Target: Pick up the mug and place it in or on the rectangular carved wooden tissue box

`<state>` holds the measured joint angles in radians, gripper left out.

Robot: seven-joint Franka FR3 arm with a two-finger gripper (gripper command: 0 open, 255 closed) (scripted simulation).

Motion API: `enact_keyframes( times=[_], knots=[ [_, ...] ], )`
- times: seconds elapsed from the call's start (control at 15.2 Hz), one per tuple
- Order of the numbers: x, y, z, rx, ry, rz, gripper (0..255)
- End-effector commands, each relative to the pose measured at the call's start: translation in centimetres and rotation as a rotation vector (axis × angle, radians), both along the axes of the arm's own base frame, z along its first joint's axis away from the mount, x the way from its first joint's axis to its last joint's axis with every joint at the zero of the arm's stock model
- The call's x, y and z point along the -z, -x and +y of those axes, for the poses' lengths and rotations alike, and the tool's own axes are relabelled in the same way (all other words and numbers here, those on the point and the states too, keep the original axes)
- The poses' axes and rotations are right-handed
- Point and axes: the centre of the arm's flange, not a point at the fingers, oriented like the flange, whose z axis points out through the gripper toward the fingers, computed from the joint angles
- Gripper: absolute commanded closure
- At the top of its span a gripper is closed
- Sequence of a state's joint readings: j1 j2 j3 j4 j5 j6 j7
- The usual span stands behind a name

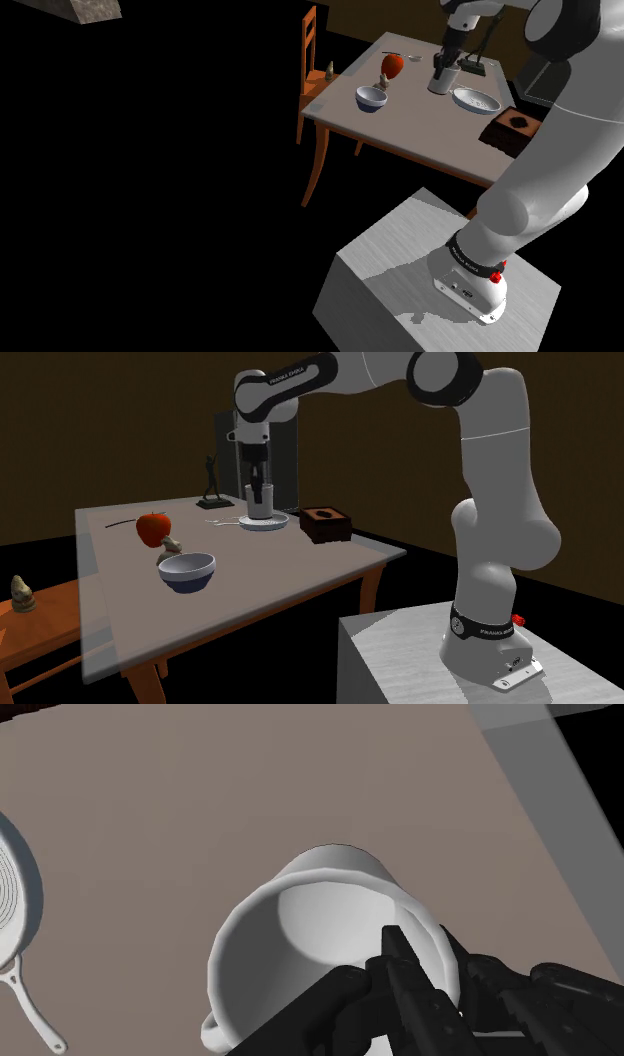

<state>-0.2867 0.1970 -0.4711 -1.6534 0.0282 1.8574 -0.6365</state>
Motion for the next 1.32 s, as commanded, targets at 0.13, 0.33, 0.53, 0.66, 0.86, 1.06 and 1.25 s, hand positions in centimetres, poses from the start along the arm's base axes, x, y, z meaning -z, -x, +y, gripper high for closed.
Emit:
enact_keyframes(
  times=[0.13, 0.33, 0.53, 0.66, 0.86, 1.06, 1.25],
  knots=[
    [-1.4, 0.9, -1.0, 0.0, 0.0, 0.0, 255],
    [-1.6, 3.8, -3.7, 0.0, 0.0, 0.0, 255],
    [-1.9, 6.6, -6.4, 0.0, 0.0, 0.0, 255],
    [-2.0, 8.6, -8.2, 0.0, 0.0, 0.0, 255],
    [-2.2, 11.4, -10.9, 0.0, 0.0, 0.0, 255],
    [-2.5, 14.3, -13.7, 0.0, 0.0, 0.0, 255],
    [-2.7, 17.2, -16.4, 0.0, 0.0, 0.0, 255]
  ],
)
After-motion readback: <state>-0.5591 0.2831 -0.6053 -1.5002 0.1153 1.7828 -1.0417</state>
